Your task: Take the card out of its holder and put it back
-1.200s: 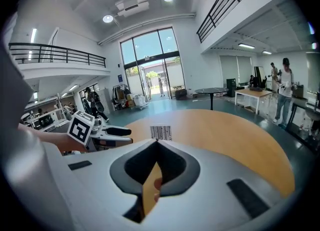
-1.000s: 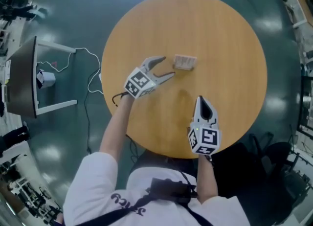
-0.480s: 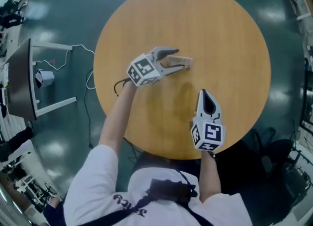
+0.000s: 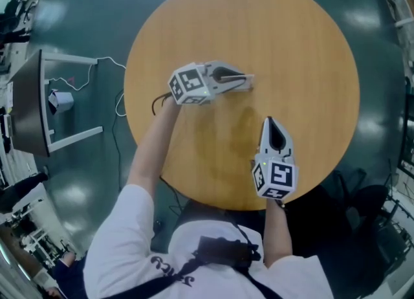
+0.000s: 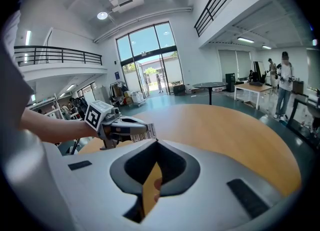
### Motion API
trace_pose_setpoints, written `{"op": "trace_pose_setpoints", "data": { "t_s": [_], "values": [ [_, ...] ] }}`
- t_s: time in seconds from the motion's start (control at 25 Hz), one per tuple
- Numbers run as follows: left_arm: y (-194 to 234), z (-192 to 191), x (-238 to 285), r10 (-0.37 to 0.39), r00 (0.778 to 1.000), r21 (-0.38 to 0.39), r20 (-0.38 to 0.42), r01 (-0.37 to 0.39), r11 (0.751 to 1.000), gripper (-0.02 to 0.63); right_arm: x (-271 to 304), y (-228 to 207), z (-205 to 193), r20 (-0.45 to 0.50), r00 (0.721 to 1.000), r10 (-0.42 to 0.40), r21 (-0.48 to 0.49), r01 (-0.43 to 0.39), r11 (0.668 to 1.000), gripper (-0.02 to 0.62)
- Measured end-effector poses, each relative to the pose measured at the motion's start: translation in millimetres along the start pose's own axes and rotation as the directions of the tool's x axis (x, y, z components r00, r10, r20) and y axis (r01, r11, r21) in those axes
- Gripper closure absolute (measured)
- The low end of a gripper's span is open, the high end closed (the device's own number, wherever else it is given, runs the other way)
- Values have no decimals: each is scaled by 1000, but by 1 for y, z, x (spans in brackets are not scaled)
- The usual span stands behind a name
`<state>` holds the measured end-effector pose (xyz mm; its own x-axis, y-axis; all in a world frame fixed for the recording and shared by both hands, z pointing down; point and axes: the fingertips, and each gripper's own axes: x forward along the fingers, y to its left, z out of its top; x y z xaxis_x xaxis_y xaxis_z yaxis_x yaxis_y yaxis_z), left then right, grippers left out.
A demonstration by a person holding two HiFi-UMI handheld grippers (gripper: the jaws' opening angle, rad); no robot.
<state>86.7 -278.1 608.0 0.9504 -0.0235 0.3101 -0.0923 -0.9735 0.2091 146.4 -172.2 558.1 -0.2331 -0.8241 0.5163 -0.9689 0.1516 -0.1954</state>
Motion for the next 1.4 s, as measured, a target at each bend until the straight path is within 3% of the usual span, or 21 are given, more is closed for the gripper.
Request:
{"op": "trace_pose_setpoints", "data": {
  "t_s": [0.4,0.64,0.84,1.0,1.16,1.28,1.4],
  "values": [
    [-2,14,-9,-66,998,47,-7,66,997,582,-11,-2,3,22,999,-25,-6,25,1000,575],
    [-4,51,-16,-82,996,137,-25,85,987,582,-21,9,7,47,999,-11,-11,12,1000,575],
    [-10,84,-38,-54,998,203,-22,57,978,581,-35,25,22,97,995,3,-25,-1,1000,574],
    [-20,112,-61,28,1000,243,-11,-25,970,581,-53,32,35,147,989,4,-32,1,1000,574],
    [-35,128,-87,171,985,252,-19,-161,954,581,-66,43,48,190,982,11,-30,-5,1000,574],
    [-49,137,-108,295,955,198,20,-293,935,581,-73,53,58,227,974,14,-32,-7,999,575],
    [-63,140,-137,427,901,105,81,-434,895,581,-79,66,69,265,964,23,-39,-13,999,575]
  ]
}}
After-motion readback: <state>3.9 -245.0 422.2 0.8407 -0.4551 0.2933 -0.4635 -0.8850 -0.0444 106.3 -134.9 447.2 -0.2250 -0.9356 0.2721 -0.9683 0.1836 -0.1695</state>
